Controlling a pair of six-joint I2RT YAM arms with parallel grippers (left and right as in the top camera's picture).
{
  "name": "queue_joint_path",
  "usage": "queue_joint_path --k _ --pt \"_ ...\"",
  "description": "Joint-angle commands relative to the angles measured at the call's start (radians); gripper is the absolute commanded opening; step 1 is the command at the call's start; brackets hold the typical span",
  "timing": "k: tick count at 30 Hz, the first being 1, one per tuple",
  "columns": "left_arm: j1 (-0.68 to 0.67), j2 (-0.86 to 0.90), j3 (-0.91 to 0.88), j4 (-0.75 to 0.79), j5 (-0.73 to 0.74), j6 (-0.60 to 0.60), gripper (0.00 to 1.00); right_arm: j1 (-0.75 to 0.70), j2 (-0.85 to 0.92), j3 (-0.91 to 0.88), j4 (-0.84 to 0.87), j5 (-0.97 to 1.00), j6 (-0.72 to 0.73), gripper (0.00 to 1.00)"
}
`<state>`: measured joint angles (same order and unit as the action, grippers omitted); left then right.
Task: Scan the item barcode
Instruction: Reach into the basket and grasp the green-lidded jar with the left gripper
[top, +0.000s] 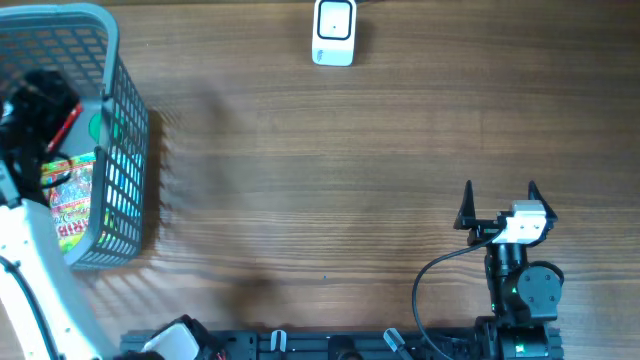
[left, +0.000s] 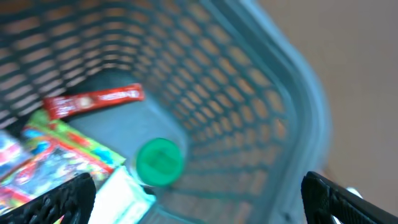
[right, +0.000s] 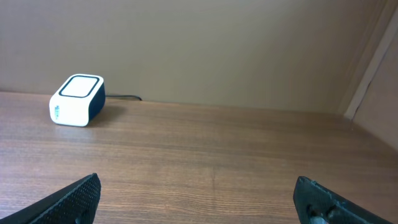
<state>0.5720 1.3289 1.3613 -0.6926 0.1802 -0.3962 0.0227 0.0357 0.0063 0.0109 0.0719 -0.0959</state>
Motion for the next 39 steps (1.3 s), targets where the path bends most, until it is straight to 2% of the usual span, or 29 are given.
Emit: queue_joint_path --k 1,21,39 --pt "0.052 0.058 0.007 -0.005 0.001 -0.047 1.00 -0.007 0.000 -0.001 0.002 -0.005 -0.009 1.00" --pt "0.052 0.355 -0.003 -0.025 -0.017 -0.057 1.00 -0.007 0.000 -0.001 0.002 -0.005 -0.009 1.00" --pt "0.052 0.359 -0.003 -0.095 -0.077 -0.053 1.00 -0.007 0.000 -0.001 0.002 -0.005 -0.009 1.00"
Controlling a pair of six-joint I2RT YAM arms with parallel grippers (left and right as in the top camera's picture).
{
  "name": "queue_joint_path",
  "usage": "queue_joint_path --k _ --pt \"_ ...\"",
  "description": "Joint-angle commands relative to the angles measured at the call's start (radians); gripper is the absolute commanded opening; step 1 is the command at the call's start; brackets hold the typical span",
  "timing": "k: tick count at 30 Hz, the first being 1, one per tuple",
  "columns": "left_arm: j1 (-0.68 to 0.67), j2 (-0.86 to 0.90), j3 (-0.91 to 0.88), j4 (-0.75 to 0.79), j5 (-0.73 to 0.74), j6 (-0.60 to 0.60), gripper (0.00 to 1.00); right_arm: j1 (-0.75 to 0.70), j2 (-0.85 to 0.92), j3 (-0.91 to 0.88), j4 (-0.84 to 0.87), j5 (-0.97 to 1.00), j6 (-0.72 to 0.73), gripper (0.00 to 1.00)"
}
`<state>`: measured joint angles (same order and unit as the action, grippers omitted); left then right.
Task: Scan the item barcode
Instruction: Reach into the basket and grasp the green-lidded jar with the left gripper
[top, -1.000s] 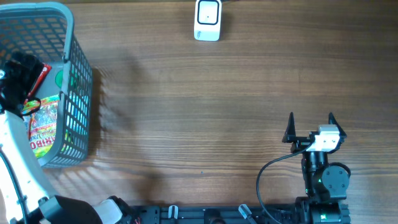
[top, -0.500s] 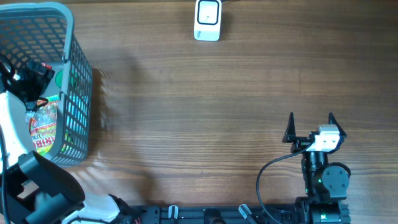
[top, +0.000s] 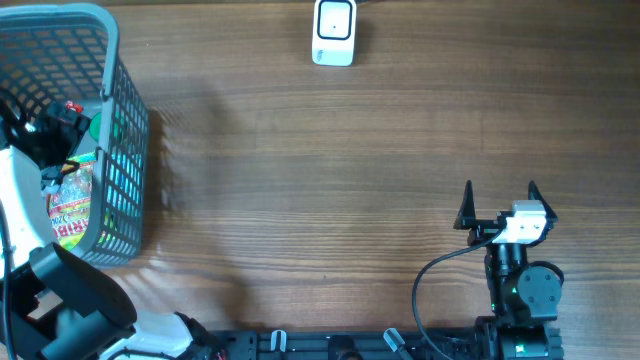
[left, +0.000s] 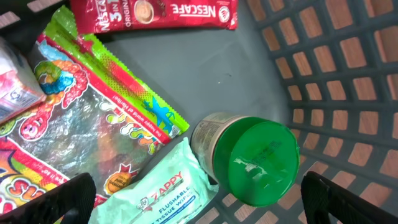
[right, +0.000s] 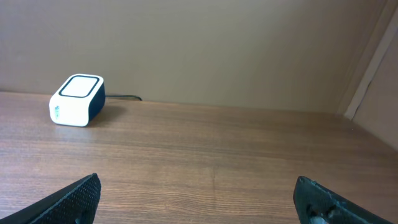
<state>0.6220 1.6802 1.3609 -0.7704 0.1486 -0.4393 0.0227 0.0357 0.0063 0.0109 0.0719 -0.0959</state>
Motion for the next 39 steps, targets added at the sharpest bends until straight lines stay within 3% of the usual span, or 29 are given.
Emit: queue_joint_path --k 1,5,11,15,29,33,39 --pt "0.002 0.007 -0.002 -0.032 -0.083 -0.011 1.00 -0.007 0.000 -0.001 0.002 -0.005 -0.009 1.00" --pt "0.002 0.009 -0.002 -0.046 -0.120 -0.019 1.00 -0.007 0.000 -0.001 0.002 -0.005 -0.009 1.00" --pt "-0.036 0.010 -0.002 0.019 0.001 -0.032 1.00 -0.007 0.000 -0.001 0.002 -0.005 -0.009 1.00" --pt "-0.093 0.021 -0.002 0.077 -0.001 -0.041 1.00 -0.007 0.000 -0.001 0.002 -0.005 -0.009 1.00" --pt "-0.154 0.198 -0.001 0.159 -0.004 -0.074 0.99 -0.007 0.000 -0.001 0.002 -0.005 -0.009 1.00" --pt "-0.154 0.214 -0.001 0.115 -0.009 -0.031 0.72 -0.007 0.000 -0.001 0.002 -0.005 -0.009 1.00" --pt "-0.152 0.214 -0.001 0.063 -0.012 -0.010 0.71 -0.007 0.000 -0.001 0.002 -0.005 -0.009 1.00"
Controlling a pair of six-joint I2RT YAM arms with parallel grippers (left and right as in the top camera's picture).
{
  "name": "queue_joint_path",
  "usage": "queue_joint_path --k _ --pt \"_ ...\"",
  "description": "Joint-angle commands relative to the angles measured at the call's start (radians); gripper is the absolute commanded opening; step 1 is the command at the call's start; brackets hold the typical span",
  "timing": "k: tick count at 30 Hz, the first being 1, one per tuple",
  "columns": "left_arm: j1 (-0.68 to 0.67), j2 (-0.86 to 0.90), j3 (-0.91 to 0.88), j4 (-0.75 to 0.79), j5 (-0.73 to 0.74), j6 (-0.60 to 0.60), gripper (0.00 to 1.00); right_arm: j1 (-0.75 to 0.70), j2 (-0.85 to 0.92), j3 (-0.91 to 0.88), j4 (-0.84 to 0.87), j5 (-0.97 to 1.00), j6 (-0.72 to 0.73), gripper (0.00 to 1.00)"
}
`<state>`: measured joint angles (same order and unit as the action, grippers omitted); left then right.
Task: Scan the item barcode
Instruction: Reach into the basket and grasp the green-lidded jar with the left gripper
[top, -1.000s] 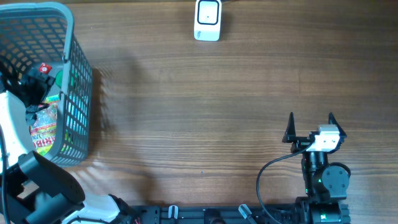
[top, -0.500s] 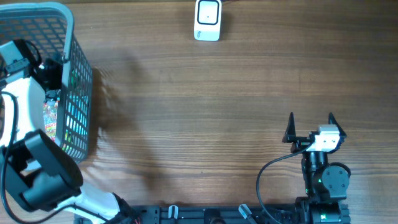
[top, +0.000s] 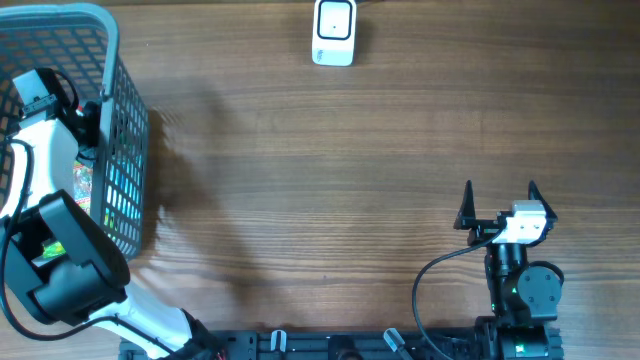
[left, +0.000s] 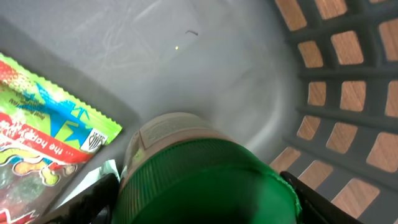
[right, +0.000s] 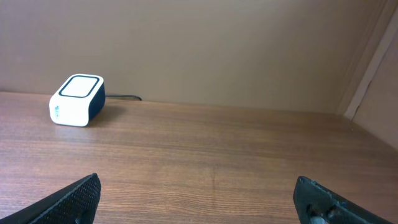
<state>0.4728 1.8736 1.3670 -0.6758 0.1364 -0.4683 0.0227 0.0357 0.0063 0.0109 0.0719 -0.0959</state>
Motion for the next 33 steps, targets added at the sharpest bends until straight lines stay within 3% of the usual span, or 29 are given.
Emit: queue_joint_path --k 1,15,17,18,24,27,33 --pt "0.002 0.018 -0.003 -0.045 0.000 0.019 0.71 -0.007 0.000 -0.001 0.002 -0.005 -0.008 1.00" --pt "0.187 -0.157 0.079 -0.246 -0.014 0.019 0.73 -0.007 0.000 -0.001 0.002 -0.005 -0.009 1.00" --pt "0.181 -0.158 0.079 -0.256 -0.014 0.019 0.97 -0.007 0.000 -0.001 0.002 -0.005 -0.009 1.00" --pt "0.173 -0.157 0.079 -0.261 -0.014 0.019 1.00 -0.007 0.000 -0.001 0.002 -0.005 -0.009 1.00" --pt "0.105 -0.157 0.079 -0.183 0.137 0.019 1.00 -0.007 0.000 -0.001 0.002 -0.005 -0.009 1.00" --pt "0.048 -0.144 0.079 -0.092 0.136 0.014 1.00 -0.007 0.000 -0.001 0.002 -0.005 -0.009 1.00" --pt "-0.001 -0.029 0.079 -0.057 0.132 -0.011 1.00 -0.007 0.000 -0.001 0.002 -0.005 -0.009 1.00"
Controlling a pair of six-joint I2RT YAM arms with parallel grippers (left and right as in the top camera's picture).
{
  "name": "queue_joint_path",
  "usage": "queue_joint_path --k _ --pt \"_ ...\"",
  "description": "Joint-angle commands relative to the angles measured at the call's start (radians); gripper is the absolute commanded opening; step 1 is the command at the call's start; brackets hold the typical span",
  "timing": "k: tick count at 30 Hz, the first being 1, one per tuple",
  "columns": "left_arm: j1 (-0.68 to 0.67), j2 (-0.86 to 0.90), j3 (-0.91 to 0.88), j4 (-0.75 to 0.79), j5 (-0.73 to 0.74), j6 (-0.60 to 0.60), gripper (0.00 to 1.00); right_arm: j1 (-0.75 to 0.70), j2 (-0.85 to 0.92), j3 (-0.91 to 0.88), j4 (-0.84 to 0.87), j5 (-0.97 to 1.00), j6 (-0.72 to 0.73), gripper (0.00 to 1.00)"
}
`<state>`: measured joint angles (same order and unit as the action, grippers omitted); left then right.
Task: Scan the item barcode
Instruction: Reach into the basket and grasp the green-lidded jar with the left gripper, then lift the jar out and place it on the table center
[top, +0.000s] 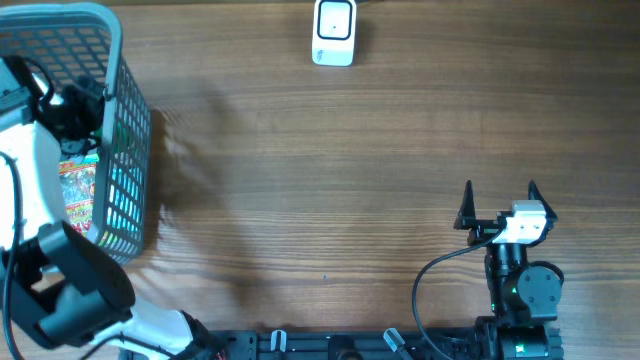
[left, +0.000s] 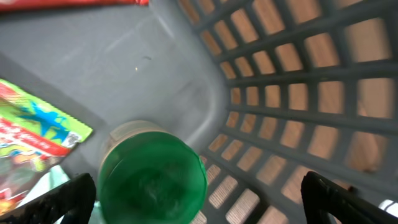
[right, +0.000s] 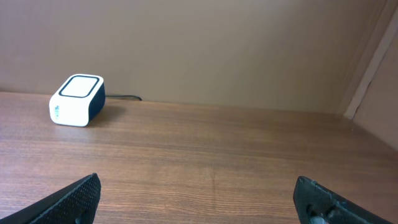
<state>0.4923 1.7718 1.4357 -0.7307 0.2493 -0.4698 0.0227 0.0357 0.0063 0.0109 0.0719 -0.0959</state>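
A jar with a green lid (left: 152, 180) stands in a corner of the grey mesh basket (top: 112, 45) at the table's left end. My left gripper (left: 198, 190) hangs open over it inside the basket (left: 292, 93); the lid sits between the fingers, close to the left fingertip (left: 71, 199). From overhead the left gripper (top: 75, 105) covers the jar. The white scanner (top: 334, 32) stands at the table's far edge, also seen as the scanner (right: 77, 99) in the right wrist view. My right gripper (top: 499, 200) rests open and empty at the near right.
A colourful candy packet (left: 34, 134) lies beside the jar, and a packet (top: 78, 195) shows in the basket from overhead. A black cable runs behind the scanner. Bare wooden table (top: 330, 180) lies between basket and right arm.
The left wrist has drawn back from the jar: the lid filled the view with the fingers close on either side, and now looks smaller with the fingers spread wider. The right arm is unchanged.
The left gripper was open above the basket's contents, then lower over the jar, candy packet and wipes. It then stood right down on the green lid with narrowed fingers. Now it is open and farther from the jar, which stays in the corner.
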Motion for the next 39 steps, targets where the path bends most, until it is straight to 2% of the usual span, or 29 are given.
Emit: queue_joint_path --k 1,12,19,20,24,26,28,33,39 --pt "-0.020 0.089 0.010 -0.008 0.019 -0.010 1.00 -0.007 0.000 -0.001 0.002 -0.005 -0.009 1.00" --pt "-0.021 0.140 0.010 -0.059 0.019 -0.006 1.00 -0.007 0.000 -0.001 0.002 -0.005 -0.009 1.00" --pt "-0.024 0.233 0.010 -0.074 0.020 0.000 1.00 -0.007 0.000 -0.001 0.002 -0.005 -0.009 0.99" --pt "-0.024 0.237 0.010 -0.078 0.019 0.014 0.98 -0.007 0.000 -0.001 0.002 -0.005 -0.009 1.00" --pt "-0.023 0.236 0.011 -0.093 -0.007 0.021 0.68 -0.007 0.000 -0.001 0.002 -0.005 -0.009 1.00" --pt "-0.023 0.233 0.012 -0.099 -0.006 0.021 0.60 -0.007 0.000 -0.001 0.002 -0.005 -0.009 1.00" --pt "-0.023 0.223 0.027 -0.116 -0.007 0.021 0.58 -0.007 0.000 -0.001 0.002 -0.005 -0.009 1.00" --pt "-0.020 0.167 0.245 -0.278 -0.008 0.022 0.55 -0.007 0.000 -0.001 0.002 -0.005 -0.009 1.00" --pt "-0.016 0.032 0.556 -0.465 -0.007 0.025 0.57 -0.007 0.000 -0.001 0.002 -0.005 -0.009 1.00"
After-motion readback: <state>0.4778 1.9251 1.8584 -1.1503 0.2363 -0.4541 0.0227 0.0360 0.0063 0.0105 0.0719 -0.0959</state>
